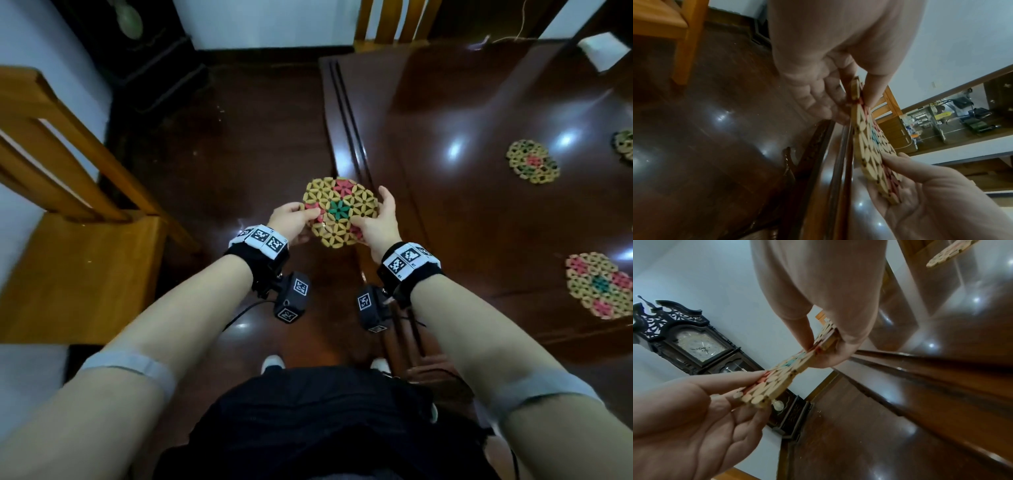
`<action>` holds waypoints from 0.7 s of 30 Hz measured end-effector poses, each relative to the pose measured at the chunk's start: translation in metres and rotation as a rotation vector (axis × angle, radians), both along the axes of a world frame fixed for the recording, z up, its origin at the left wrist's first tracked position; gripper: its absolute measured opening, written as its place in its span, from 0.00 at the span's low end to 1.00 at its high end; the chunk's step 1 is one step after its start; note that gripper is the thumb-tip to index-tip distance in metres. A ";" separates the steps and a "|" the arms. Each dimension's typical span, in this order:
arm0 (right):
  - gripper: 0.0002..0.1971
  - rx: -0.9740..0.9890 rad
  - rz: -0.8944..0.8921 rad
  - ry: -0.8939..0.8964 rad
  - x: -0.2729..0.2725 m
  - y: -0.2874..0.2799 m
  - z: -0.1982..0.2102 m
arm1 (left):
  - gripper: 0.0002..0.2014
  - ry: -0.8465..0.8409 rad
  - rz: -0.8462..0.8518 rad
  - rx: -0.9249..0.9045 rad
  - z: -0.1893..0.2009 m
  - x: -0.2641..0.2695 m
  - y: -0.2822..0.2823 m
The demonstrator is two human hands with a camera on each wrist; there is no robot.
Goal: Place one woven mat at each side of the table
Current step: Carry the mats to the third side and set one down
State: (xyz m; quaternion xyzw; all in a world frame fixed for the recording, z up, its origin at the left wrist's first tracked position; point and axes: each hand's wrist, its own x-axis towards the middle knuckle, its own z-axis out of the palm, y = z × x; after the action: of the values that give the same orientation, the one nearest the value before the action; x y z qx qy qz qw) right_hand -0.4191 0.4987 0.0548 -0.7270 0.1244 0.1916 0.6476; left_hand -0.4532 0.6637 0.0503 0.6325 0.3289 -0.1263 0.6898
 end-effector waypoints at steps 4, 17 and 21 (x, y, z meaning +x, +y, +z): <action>0.40 0.010 -0.011 -0.031 0.002 0.038 0.002 | 0.03 -0.012 -0.104 0.093 0.006 0.005 0.049; 0.42 0.072 -0.312 0.053 0.106 -0.016 -0.026 | 0.10 -0.033 -0.422 0.260 -0.031 0.169 0.013; 0.40 0.058 -0.385 0.056 0.152 -0.041 -0.023 | 0.06 -0.051 -0.521 0.292 -0.026 0.236 -0.011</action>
State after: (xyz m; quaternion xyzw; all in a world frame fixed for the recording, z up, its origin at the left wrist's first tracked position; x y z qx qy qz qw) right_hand -0.2670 0.4574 0.0317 -0.6652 0.2736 0.0877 0.6891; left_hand -0.2171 0.6526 0.0247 0.7911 0.1526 -0.2343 0.5440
